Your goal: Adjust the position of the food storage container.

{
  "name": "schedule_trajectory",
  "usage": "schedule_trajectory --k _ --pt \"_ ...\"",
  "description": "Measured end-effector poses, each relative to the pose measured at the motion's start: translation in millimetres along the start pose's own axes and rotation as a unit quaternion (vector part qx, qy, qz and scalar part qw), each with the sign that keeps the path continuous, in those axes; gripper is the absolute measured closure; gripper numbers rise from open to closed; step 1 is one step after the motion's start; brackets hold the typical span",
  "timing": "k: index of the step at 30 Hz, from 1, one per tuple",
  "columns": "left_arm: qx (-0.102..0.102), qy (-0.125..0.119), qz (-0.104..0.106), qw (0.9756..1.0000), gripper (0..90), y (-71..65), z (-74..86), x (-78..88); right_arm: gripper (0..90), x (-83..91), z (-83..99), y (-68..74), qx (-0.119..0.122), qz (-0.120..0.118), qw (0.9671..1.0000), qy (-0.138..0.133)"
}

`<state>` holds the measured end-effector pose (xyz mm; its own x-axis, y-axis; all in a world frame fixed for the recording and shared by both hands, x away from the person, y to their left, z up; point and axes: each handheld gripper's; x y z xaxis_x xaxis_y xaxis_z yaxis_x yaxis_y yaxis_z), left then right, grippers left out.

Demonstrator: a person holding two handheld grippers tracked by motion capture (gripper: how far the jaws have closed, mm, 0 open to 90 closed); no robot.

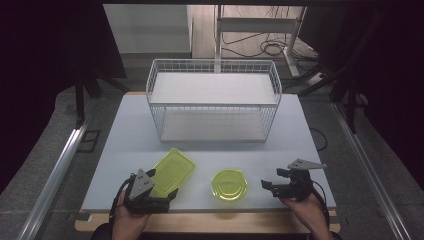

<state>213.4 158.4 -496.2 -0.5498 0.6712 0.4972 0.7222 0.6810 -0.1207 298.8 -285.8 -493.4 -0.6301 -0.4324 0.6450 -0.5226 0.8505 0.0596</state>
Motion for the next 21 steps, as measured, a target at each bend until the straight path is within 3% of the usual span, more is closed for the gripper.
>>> schedule_trajectory --k 3,7,11,18,21 --pt "0.0 0.012 0.006 0.9999 6.9 -2.5 1.4 -4.8 19.1 -0.3 0.3 -0.6 0.003 -0.002 1.0 0.003" --pt "-0.018 0.019 -0.01 0.9996 8.0 -7.6 1.7 -6.3 22.0 0.1 0.5 0.3 0.006 -0.001 1.0 0.003" --pt "-0.015 0.025 -0.026 0.9992 6.7 -8.0 3.3 -8.5 24.3 -1.8 1.3 0.3 0.002 -0.002 0.9999 0.011" --pt "-0.028 0.019 -0.027 0.999 6.8 -7.3 2.9 -8.3 26.5 -1.9 1.5 -0.3 0.002 -0.002 0.9999 0.015" --pt "-0.025 0.015 -0.021 0.9993 7.0 -8.0 1.6 -7.0 30.5 -2.0 1.3 0.1 0.004 -0.007 0.9998 0.016"
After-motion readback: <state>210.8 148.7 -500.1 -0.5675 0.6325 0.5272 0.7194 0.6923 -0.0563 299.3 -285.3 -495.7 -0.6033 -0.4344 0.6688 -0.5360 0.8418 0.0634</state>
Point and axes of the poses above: each handheld gripper's, and its own axes: x roughly backward along the jaws, z roughly out of its underside, y roughly to its left, and after that the axes turned 12 degrees about z, right-handed
